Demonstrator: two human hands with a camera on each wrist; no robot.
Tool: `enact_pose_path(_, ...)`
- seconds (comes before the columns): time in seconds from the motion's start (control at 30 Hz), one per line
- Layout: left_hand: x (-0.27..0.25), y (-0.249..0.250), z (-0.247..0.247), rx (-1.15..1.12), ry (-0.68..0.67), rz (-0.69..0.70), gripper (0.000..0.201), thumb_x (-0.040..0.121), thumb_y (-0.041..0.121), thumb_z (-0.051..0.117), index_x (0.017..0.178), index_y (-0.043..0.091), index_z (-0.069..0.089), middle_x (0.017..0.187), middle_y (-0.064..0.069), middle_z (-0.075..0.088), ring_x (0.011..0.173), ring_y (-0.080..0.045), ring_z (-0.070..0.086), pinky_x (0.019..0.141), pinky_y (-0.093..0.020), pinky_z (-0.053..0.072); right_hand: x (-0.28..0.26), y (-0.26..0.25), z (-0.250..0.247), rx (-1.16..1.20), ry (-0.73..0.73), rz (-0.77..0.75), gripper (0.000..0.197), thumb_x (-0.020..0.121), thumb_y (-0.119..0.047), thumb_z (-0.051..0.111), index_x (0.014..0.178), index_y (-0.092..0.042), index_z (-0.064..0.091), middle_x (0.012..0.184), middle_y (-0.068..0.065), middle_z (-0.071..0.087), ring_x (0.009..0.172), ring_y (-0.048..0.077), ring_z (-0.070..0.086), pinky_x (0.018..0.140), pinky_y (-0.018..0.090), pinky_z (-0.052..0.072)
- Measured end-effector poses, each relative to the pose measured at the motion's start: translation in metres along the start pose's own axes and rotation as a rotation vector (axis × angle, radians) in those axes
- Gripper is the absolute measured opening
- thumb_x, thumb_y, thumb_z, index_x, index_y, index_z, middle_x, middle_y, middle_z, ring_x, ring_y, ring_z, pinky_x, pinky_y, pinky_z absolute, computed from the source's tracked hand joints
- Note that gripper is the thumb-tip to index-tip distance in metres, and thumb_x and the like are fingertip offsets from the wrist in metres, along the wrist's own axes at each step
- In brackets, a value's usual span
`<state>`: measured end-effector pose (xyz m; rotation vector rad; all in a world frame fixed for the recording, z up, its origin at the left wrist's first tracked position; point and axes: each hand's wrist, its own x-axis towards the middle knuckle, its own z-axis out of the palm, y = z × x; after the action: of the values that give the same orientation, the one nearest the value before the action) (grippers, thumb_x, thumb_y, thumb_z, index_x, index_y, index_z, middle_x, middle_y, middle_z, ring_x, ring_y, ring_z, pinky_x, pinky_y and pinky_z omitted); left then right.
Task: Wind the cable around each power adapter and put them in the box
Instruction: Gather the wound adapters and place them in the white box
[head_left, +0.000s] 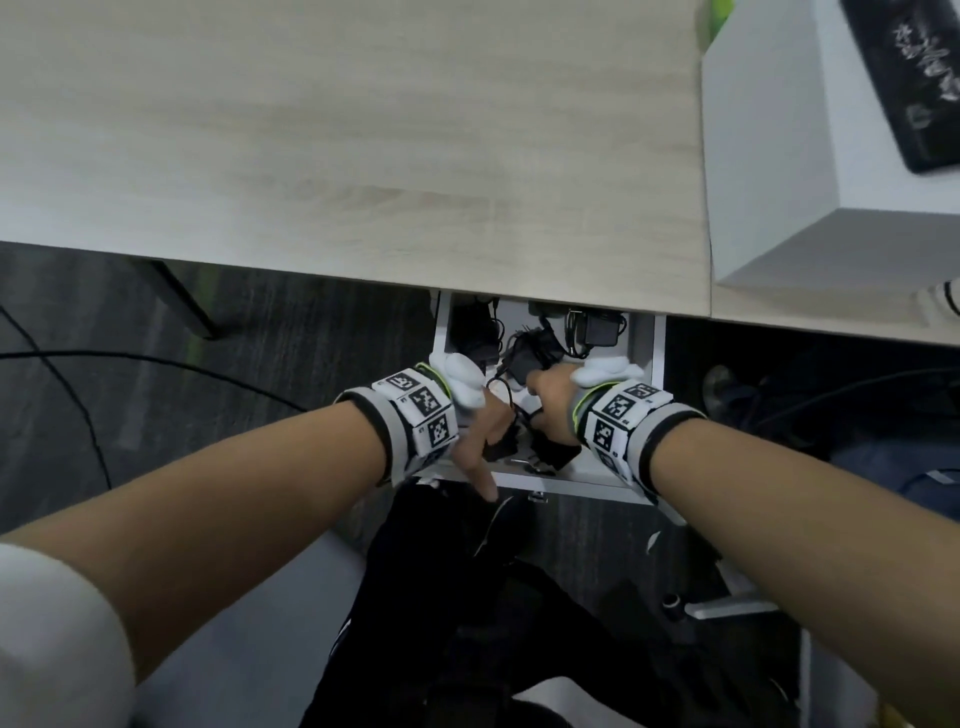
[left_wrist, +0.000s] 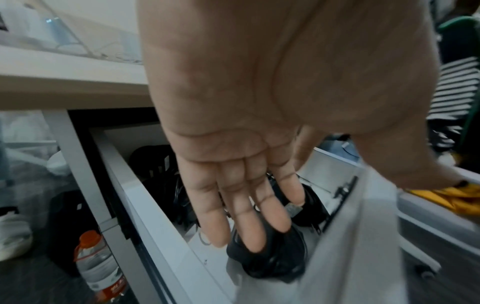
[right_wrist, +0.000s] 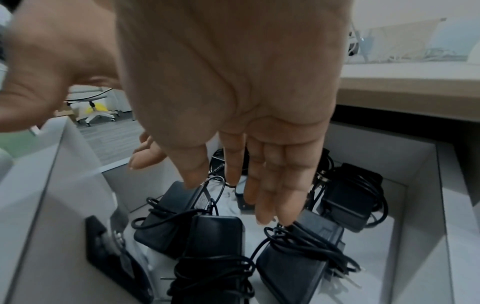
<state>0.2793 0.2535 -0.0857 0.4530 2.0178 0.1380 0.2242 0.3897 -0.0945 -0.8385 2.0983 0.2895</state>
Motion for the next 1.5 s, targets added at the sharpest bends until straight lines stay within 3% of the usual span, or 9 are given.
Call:
enact_pose_path(0.23,-0.003,0.009,0.008,0.158,0.04,-0.042,0.074,0.074,0.052,0.074,0.129,0.013,0.044,0.122,-0.005,0.057,0.098,-0.021,0.057,0.079,-0.033,0.047,-0.015,0.001,-0.002,-0.005,0.138,-0.017,0.052,0.09,-0.05,0.052,0.129,-0.018,0.044,0.122,0.008,0.05,0.104,0.03,0.057,0.083,0.038,0.049)
enact_pose_path(0.37,-0.011,0.005,-0.002,0.149,0.078,-0.092,0.081,0.071,0.055,0.074,0.133,0.02,0.037,0.128,-0.001,0.047,0.109,-0.025,0.054,0.085,-0.041,0.05,-0.02,0.012,0.006,0.05,0.411,-0.092,0.068,0.078,-0.066,0.056,0.128,-0.022,0.044,0.12,0.003,0.046,0.109,0.025,0.046,0.088,0.038,0.043)
enact_pose_path(0.5,-0.012,-0.006,-0.002,0.126,0.239,-0.146,0.076,0.065,0.059,0.074,0.124,0.024,0.041,0.122,0.002,0.044,0.109,-0.022,0.05,0.079,-0.038,0.047,-0.02,0.019,0.009,0.007,0.595,-0.148,0.101,0.063,-0.078,0.057,0.142,-0.02,0.034,0.137,0.006,0.036,0.126,0.028,0.033,0.106,0.044,0.03)
enact_pose_path(0.6,-0.013,-0.013,-0.004,0.147,0.406,-0.161,0.08,0.063,0.061,0.074,0.124,0.023,0.04,0.12,0.0,0.043,0.107,-0.021,0.047,0.084,-0.037,0.044,-0.019,0.022,0.012,-0.036,0.567,-0.099,0.122,0.058,-0.085,0.054,0.151,-0.017,0.012,0.155,0.009,0.015,0.143,0.029,0.012,0.118,0.045,0.009)
enact_pose_path(0.83,-0.008,-0.033,-0.001,0.188,0.799,-0.18,0.08,0.056,0.064,0.073,0.115,0.022,0.04,0.118,-0.002,0.045,0.1,-0.023,0.045,0.08,-0.036,0.04,-0.014,0.021,0.011,-0.081,0.615,-0.007,0.138,0.049,-0.089,0.055,0.152,-0.017,-0.002,0.159,0.014,-0.012,0.145,0.033,-0.015,0.117,0.053,-0.005)
enact_pose_path(1.0,-0.007,-0.043,-0.009,0.176,0.944,-0.171,0.095,0.051,0.061,0.077,0.128,0.023,0.038,0.128,-0.003,0.042,0.119,-0.027,0.04,0.095,-0.041,0.036,-0.004,0.03,-0.003,-0.062,0.595,0.054,0.132,0.059,-0.082,0.058,0.151,-0.014,-0.008,0.159,0.011,-0.013,0.145,0.031,-0.018,0.118,0.05,-0.008)
enact_pose_path(1.13,-0.004,-0.047,-0.022,0.131,0.882,-0.241,0.105,0.057,0.063,0.076,0.141,0.021,0.027,0.138,-0.002,0.034,0.127,-0.026,0.034,0.104,-0.041,0.031,0.003,0.032,-0.009,-0.022,0.589,0.044,0.118,0.069,-0.069,0.062,0.151,-0.012,-0.002,0.159,0.012,-0.002,0.146,0.032,-0.006,0.119,0.046,-0.002)
enact_pose_path(1.33,0.004,-0.055,-0.039,0.14,0.885,-0.259,0.079,0.065,0.05,0.074,0.128,0.019,0.037,0.126,-0.001,0.041,0.11,-0.025,0.042,0.091,-0.04,0.04,0.009,0.029,-0.027,-0.039,0.703,0.067,0.072,0.072,-0.048,0.069,0.128,-0.016,0.038,0.135,0.009,0.034,0.123,0.032,0.032,0.098,0.04,0.027)
enact_pose_path(1.5,0.008,-0.069,-0.049,0.114,0.906,-0.274,0.06,0.066,0.023,0.072,0.119,0.02,0.043,0.116,-0.002,0.046,0.099,-0.026,0.045,0.08,-0.038,0.039,0.025,0.029,-0.049,-0.034,0.705,0.127,0.053,0.068,-0.028,0.07,0.113,-0.016,0.043,0.116,0.008,0.041,0.103,0.031,0.04,0.082,0.037,0.031)
